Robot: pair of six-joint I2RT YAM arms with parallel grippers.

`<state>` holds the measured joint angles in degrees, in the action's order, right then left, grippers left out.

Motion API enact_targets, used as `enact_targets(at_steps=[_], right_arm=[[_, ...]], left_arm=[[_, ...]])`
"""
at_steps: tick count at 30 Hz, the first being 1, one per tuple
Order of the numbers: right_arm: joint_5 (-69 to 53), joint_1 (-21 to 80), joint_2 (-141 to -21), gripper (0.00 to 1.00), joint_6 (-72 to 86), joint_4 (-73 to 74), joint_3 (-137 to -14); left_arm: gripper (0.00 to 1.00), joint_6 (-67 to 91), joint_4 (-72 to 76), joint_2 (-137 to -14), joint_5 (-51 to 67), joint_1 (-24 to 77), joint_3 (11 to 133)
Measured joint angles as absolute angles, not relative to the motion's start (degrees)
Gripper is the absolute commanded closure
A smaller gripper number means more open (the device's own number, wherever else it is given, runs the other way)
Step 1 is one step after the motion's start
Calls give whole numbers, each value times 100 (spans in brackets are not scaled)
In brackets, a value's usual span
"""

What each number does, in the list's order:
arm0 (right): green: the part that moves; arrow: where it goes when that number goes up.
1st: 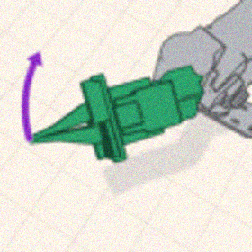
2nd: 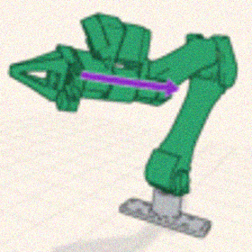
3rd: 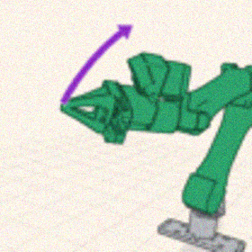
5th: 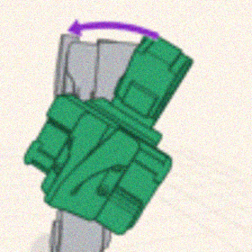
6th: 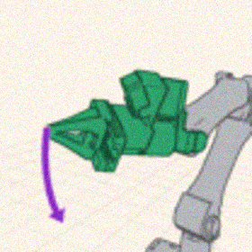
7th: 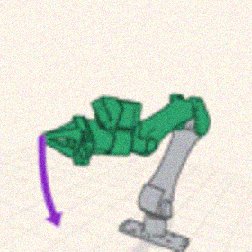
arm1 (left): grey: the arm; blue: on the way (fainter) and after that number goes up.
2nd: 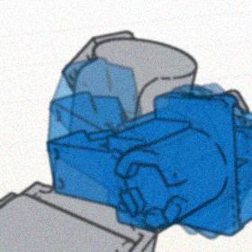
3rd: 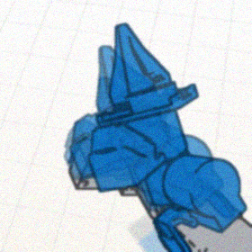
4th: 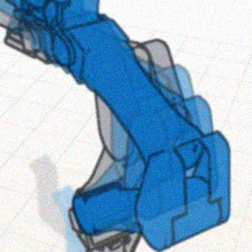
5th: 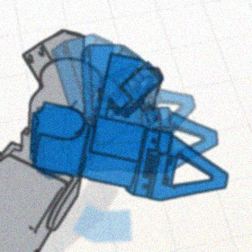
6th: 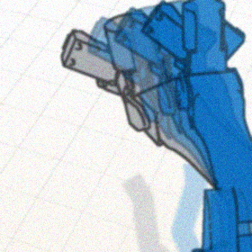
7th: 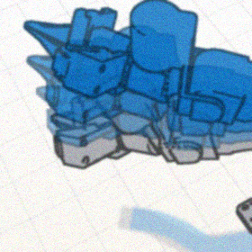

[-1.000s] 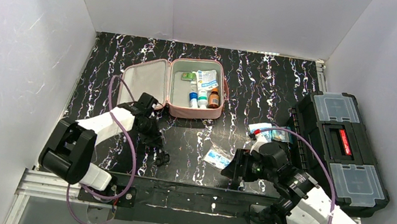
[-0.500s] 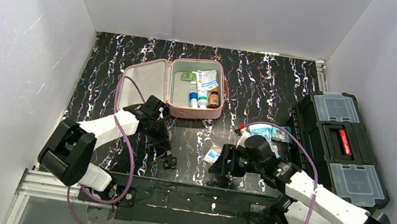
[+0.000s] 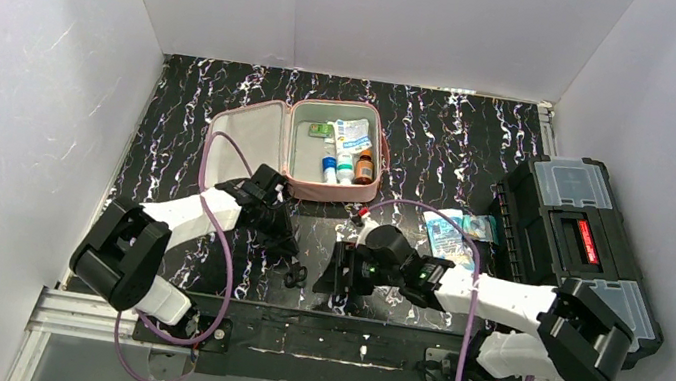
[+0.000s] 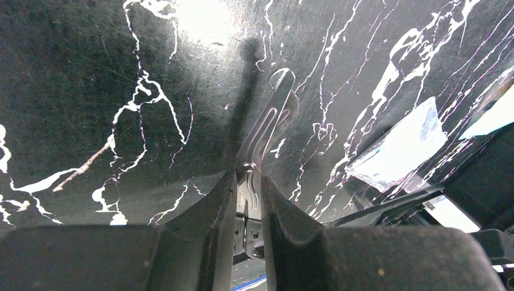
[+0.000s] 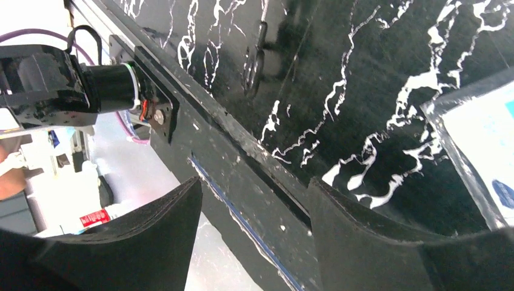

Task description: Organize the medicine kit

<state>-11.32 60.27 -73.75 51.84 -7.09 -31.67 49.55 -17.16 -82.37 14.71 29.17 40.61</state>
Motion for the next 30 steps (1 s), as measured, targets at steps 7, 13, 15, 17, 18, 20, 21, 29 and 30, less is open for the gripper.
enact_targets(at_steps=[7,13,15,17,18,20,21,29,30], right_arm=[[-975,6088,-7841,30,5416,-1213,-3283],[-919,6096,-8428,34,5558,-1585,-3520],[-927,6102,-8727,35,5582,-1679,-3654],[-939,6114,-8919,37,5605,-1721,-3746],[-941,6120,-8968,37,5618,-1736,-3774],[-950,6130,-9056,39,5644,-1770,-3833],[-955,6137,-9100,40,5659,-1788,-3878],[-947,6158,-9400,66,5717,-1807,-4185],[-953,6158,-9442,70,5728,-1810,-4215]], left_arm=[[100,4977,-1612,-8286,1558,2928,3999],[100,5003,-1512,-8294,1620,2932,3947],[100,5017,-1443,-8294,1665,2936,3892],[100,5017,-1411,-8294,1703,2937,3874],[100,5016,-1390,-8294,1718,2938,3867],[100,5018,-1343,-8294,1750,2937,3848],[100,5019,-1325,-8294,1765,2936,3839],[100,5019,-1219,-8294,1857,2936,3789],[100,5019,-1204,-8294,1868,2936,3784]])
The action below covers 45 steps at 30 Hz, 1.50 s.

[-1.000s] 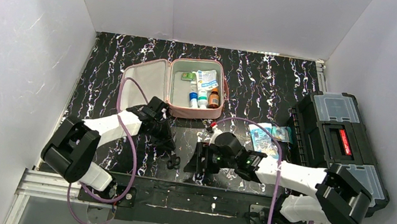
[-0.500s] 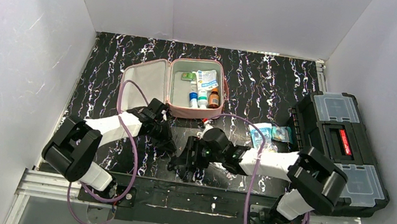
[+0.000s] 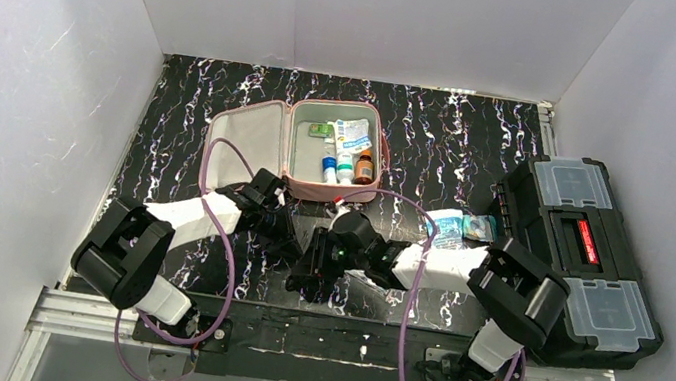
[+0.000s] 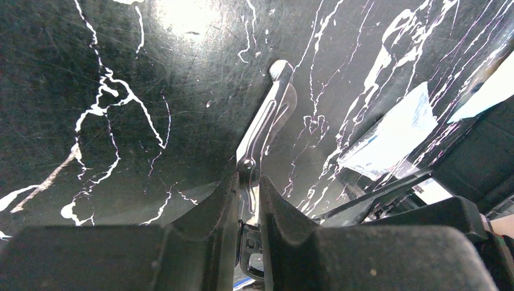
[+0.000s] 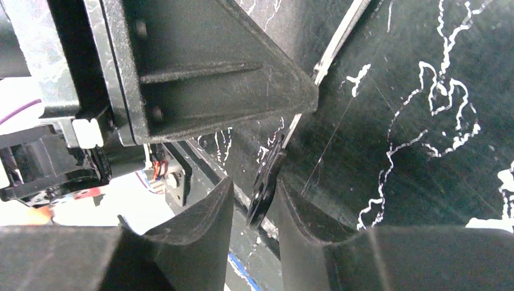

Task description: Organize the medicine kit

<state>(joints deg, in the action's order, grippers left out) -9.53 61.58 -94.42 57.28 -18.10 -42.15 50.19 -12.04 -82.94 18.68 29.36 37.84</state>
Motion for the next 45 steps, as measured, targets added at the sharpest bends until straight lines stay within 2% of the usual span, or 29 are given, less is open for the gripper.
enact_targets(at_steps=[8,10,14,19,24,34,39,42,45], right_arm=[[-946,6119,-9673,98,5890,-1608,-4285],[-962,6107,-9682,99,5935,-1603,-4285],[-969,6113,-9682,99,5963,-1608,-4285],[-1007,6133,-9620,99,5928,-1710,-4225],[-953,6161,-9412,99,5807,-1619,-4105],[-822,6165,-8319,99,5439,-1102,-3951],[-614,6165,-7703,99,5118,-527,-3997],[-375,6164,-7445,99,4836,118,-4312],[-125,6134,-7373,99,4519,637,-4845]], left_arm=[[100,5013,-1145,-8291,1898,2922,3734],[99,5004,-1161,-8284,1903,2910,3734],[87,4883,-1335,-8245,1891,2910,3815],[64,4576,-1830,-8043,1876,2912,4064],[43,4332,-2244,-7344,1893,2939,4312],[20,3734,-3388,-5924,1415,2939,5252],[13,3430,-3854,-5003,1072,2936,5414],[3,3296,-4023,-4526,961,2936,5428],[2,3178,-4128,-4135,961,2939,5418]])
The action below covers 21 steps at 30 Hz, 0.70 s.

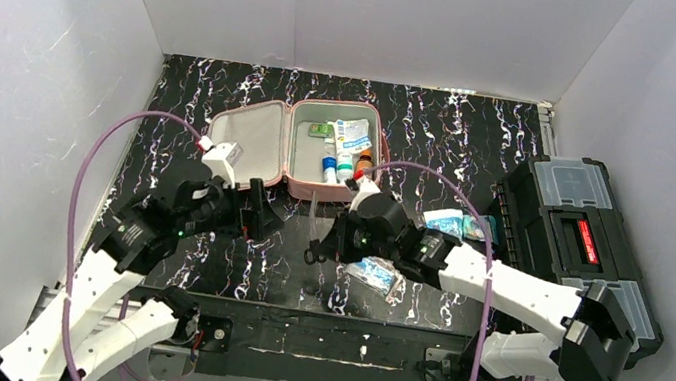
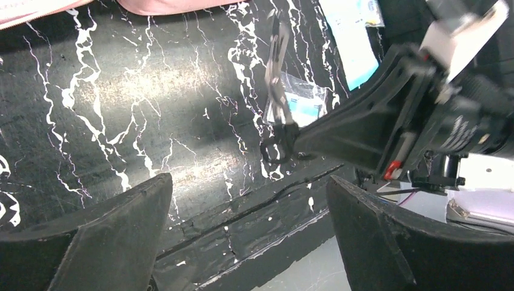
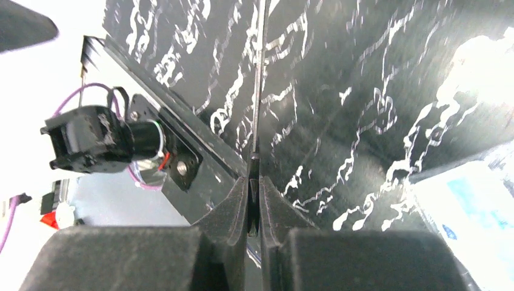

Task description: Organize the medicine kit

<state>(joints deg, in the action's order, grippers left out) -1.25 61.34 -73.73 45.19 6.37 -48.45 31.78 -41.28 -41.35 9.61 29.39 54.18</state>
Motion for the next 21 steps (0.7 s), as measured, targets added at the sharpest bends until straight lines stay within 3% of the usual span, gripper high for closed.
enact_targets(at_steps=[11,21], right_arm=[[-61,5327,-7798,99,3516,1688,-6877],[-945,4340,-9557,99,3120,2181,-8629]], left_arm=[[2,2801,-4355,-3097,955,2939,5009],[2,2483,-4157,-2396,934,2939,4305]])
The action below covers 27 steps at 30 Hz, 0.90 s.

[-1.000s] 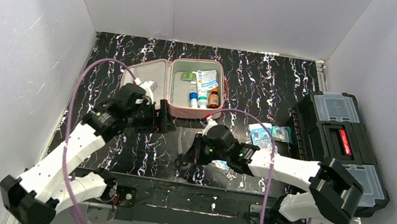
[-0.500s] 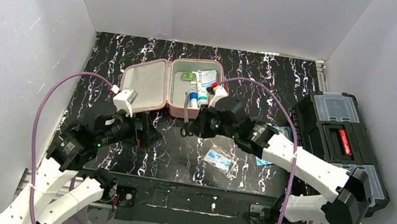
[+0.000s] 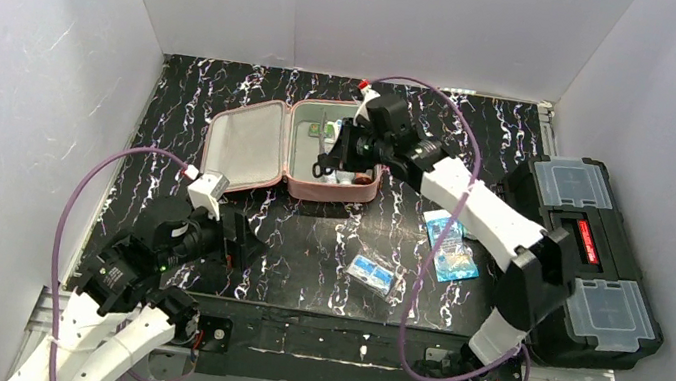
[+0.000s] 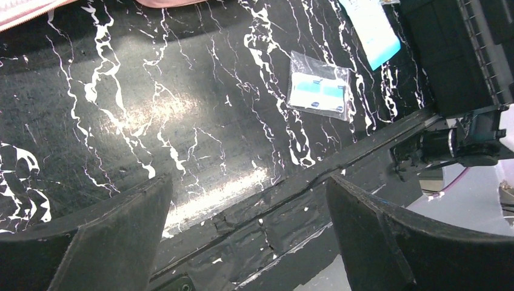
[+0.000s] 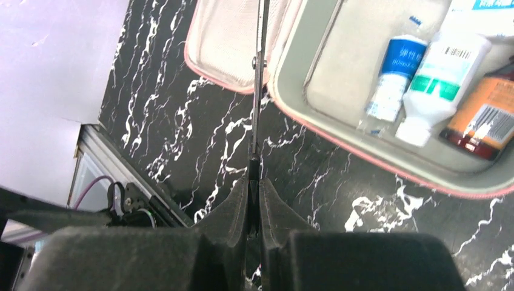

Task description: Organize the medicine kit

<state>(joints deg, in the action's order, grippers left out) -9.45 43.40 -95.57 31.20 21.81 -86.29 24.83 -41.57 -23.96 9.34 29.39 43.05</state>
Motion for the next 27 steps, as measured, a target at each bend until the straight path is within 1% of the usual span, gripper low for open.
enact_targets(at_steps=[10,13,18,27], right_arm=[[-1439,3890,-11298,99,3056,2684,-10435],[-1562,3787,-11709,99,3126,2695,-10777],[-1715,3687,-12360,99,3290,2708,-11137],[-2163,3671,-13092,99,3660,2645,-11344]], left_arm=[[2,2356,-3948,-2400,1218,2939,4139],[2,2341,-3946,-2380,1240,2939,4139],[2,2296,-3946,-2132,1182,2936,4134],[2,2246,-3946,-1896,1035,2920,4134]])
